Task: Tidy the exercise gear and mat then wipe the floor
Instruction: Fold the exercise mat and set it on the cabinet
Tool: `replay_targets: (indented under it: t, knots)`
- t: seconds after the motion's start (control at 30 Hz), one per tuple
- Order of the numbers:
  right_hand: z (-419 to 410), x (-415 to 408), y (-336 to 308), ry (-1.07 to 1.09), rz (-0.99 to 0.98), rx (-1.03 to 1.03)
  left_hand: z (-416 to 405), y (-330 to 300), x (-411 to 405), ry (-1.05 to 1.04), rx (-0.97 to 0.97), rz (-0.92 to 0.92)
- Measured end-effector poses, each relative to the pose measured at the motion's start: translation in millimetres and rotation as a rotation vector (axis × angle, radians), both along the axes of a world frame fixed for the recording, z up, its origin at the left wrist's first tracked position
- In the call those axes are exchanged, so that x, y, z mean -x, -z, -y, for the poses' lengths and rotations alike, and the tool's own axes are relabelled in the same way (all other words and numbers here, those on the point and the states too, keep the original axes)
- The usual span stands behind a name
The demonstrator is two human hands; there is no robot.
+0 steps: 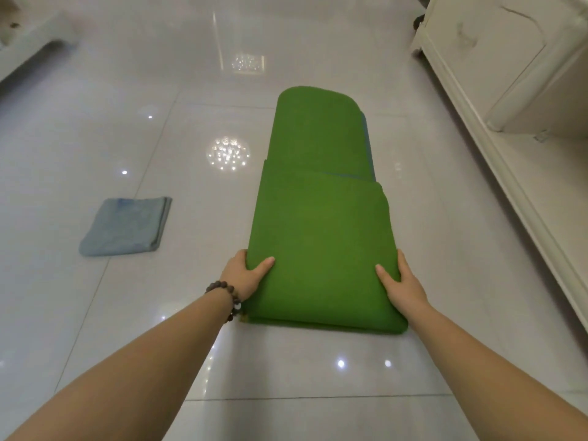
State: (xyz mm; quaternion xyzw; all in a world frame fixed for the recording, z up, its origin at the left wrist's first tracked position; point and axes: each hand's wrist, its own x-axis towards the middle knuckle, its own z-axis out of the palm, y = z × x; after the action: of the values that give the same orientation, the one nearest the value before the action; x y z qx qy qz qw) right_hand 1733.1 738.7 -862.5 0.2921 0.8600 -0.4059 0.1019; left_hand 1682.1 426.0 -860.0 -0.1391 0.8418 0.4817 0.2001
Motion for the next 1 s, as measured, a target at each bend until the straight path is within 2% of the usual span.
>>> replay_targets:
  t: [0.17,0.33,0.6,0.77,1.0]
  knots:
    - [1.2,-10.2,-10.2,0.024,-0.029,0.127,0.0,-5.3,-17.7,-0.048,-0.056,0.025]
    - [9.1,-54.6,-14.0,-0.030,-0.009,0.089,9.3,-3.5,-67.7,-0.013,-0.070,0.065]
    - [14.8,-144.4,-13.6,-0.115,0.201,0.017,34.5,-15.3,-159.4,0.170,0.062,0.170]
    - [15.7,-123.8,-17.5,-0.137,0.112,-0.035,30.1,-24.5,-134.4,0.198,0.001,0.016]
    - [5.9,-42.6,-26.6,-0.080,0.055,0.068,4.9,-32.0,-37.5,0.028,-0.084,-0.048]
